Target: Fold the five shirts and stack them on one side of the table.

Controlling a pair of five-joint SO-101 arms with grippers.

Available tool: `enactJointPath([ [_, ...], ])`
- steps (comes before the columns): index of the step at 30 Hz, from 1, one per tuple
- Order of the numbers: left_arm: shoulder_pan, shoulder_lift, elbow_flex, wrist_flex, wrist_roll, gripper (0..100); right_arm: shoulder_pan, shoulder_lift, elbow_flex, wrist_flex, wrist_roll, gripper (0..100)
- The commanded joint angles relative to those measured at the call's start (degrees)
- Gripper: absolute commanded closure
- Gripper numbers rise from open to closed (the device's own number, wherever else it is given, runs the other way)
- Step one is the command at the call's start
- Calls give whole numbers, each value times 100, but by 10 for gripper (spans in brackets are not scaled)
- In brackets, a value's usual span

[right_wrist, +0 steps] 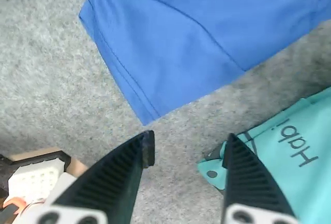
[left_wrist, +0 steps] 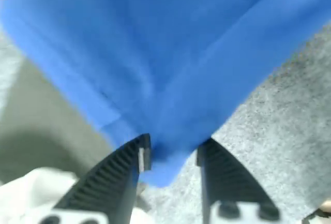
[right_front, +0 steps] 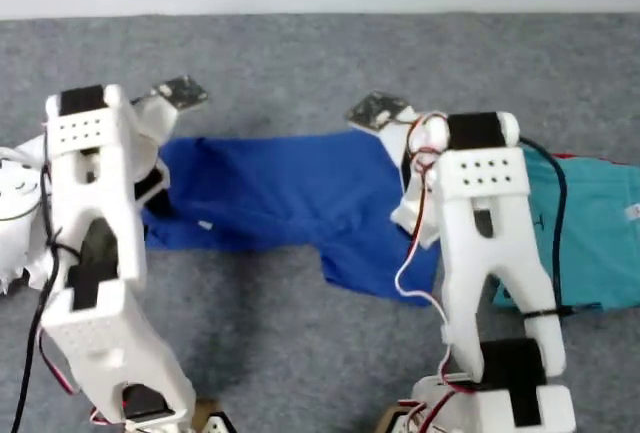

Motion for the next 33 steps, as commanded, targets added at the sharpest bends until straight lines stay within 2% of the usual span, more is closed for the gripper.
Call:
enactJointPath([
  [1,-35,-853,-180,167,53,819,-4,-338,-475,31,-62,767],
  [5,-35,-1301,-180,167,53,821,-4,-277,-501,-971,-132,768],
  [8,9,-1371,-180,149,132,830,-4,119,-501,-1903,-659,797],
  [14,176,-765,-154,-765,1363,987,-4,1543,-527,-3600,-941,996],
  [22,167,958,-180,-2382,3033,994,66,3125,-598,-5824,-932,988],
  [26,167,1644,-259,-2848,3235,994,295,3811,-1222,-5930,-932,988],
  [33,-105,2312,-1244,-2338,3279,994,813,4787,-2690,-4989,-932,988],
])
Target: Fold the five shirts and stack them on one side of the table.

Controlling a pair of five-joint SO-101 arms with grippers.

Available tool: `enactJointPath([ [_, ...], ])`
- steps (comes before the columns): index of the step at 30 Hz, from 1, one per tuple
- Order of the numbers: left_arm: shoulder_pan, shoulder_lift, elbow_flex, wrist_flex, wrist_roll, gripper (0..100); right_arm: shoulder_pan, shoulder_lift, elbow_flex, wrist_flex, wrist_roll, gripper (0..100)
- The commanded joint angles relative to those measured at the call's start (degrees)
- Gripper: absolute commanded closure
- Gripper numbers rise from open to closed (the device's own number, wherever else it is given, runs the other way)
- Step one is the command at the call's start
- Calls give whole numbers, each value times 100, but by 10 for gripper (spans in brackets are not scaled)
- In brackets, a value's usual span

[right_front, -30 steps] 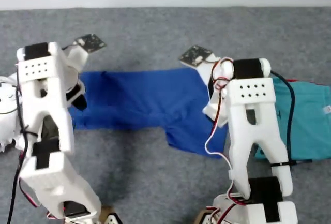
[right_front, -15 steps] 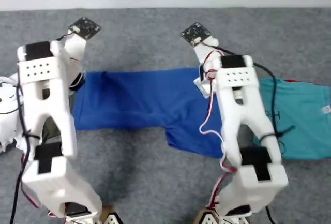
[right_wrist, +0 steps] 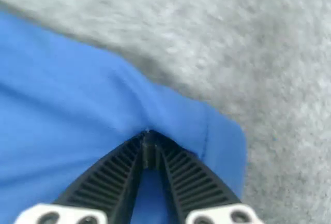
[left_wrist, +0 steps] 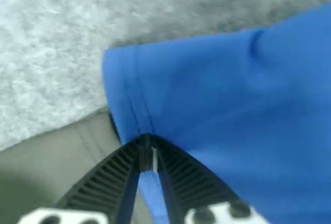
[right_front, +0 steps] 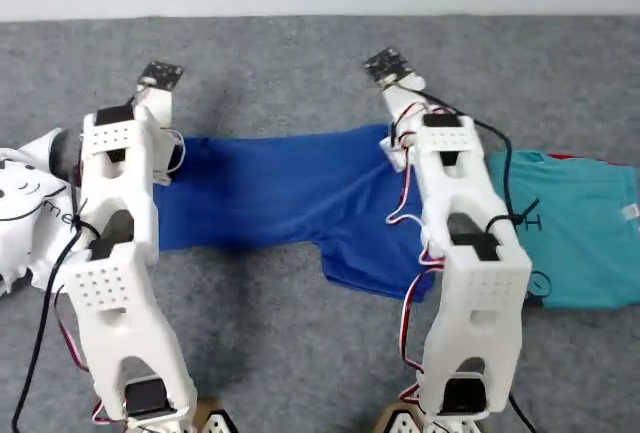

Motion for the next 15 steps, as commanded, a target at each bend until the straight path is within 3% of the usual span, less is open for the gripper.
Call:
enactJointPath([
  [1,-132,70,-681,440,18,994,268,110,-967,611,-44,988],
  [15,123,-114,-3486,2734,141,994,-611,-620,-1864,2334,-44,988],
])
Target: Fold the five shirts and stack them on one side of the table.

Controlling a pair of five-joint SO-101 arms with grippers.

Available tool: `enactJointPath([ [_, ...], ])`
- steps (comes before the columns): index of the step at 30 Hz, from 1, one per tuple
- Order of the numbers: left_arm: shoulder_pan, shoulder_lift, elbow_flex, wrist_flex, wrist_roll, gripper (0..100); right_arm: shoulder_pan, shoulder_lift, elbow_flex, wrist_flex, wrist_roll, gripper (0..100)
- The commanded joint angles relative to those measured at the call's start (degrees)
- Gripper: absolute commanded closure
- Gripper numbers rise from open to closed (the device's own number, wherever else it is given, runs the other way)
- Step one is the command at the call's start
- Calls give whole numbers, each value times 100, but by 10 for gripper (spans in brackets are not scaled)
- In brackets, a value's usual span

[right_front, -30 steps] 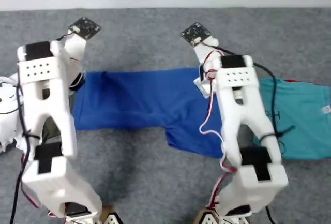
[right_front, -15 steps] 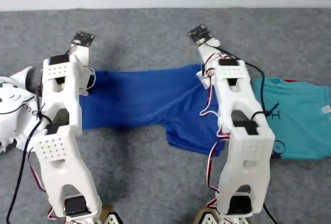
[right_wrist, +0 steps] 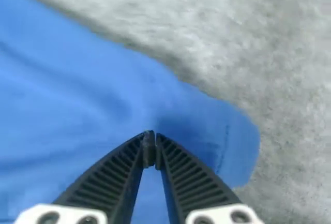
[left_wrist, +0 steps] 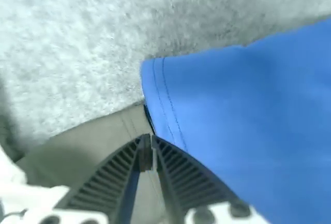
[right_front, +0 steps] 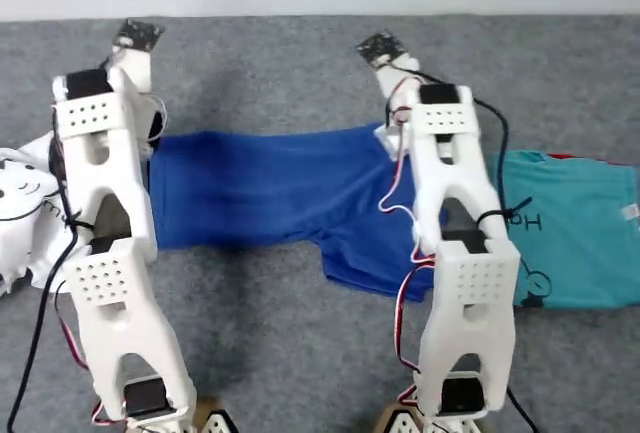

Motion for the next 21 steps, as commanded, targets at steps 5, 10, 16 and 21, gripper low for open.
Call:
enactJointPath([
  [5,290,-580,-875,519,149,994,-295,-1200,-343,848,-53,988],
  [10,791,-738,-48,527,141,994,-154,-1657,-343,1684,-53,987],
  [16,1670,-1301,1552,501,105,994,426,-2440,-343,2747,-53,984],
  [21,2549,-1653,1763,510,105,992,1323,-3108,-343,3327,-53,984],
])
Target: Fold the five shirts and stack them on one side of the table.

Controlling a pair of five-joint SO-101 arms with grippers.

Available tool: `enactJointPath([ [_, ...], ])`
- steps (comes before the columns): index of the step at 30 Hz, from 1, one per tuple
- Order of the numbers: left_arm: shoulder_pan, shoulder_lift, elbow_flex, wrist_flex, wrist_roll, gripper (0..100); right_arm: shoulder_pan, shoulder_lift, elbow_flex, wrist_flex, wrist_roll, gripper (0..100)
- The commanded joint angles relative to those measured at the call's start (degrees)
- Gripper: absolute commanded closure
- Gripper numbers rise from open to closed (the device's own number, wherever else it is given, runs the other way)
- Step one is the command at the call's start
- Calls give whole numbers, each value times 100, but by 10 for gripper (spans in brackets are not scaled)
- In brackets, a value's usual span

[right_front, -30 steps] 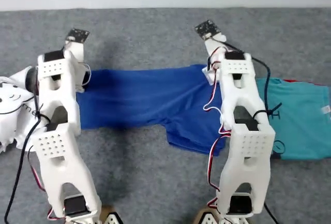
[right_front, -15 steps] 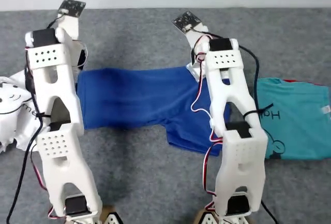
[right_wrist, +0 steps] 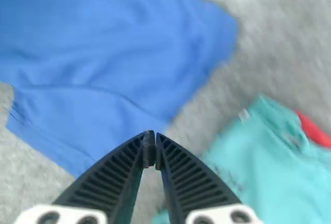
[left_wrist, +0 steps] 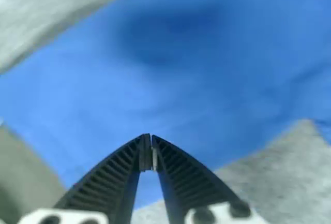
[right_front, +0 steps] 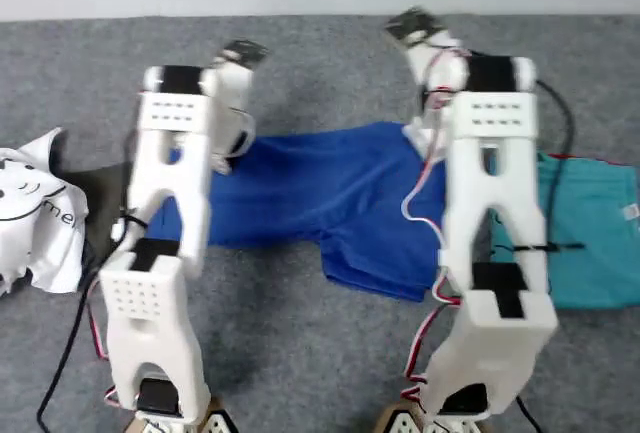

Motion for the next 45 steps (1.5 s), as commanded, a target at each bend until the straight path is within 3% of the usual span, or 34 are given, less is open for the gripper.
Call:
enactJointPath([
  [1,659,-598,13,158,0,992,743,-778,-334,382,-44,983],
  [7,1934,-659,207,167,-308,983,1895,-1473,-299,488,-53,983],
  [11,2752,-651,391,167,-316,891,2457,-1851,-62,497,-53,983],
  [19,3842,-431,391,158,-334,795,3073,-3073,1407,479,-53,983],
  [29,4009,826,233,-123,-413,792,3090,-4576,2831,462,-18,983],
  [37,3912,1837,-514,-132,-352,803,3090,-5103,3095,479,-26,983],
  [45,3921,2312,-1385,-9,-255,948,3090,-5218,3095,479,-44,983],
])
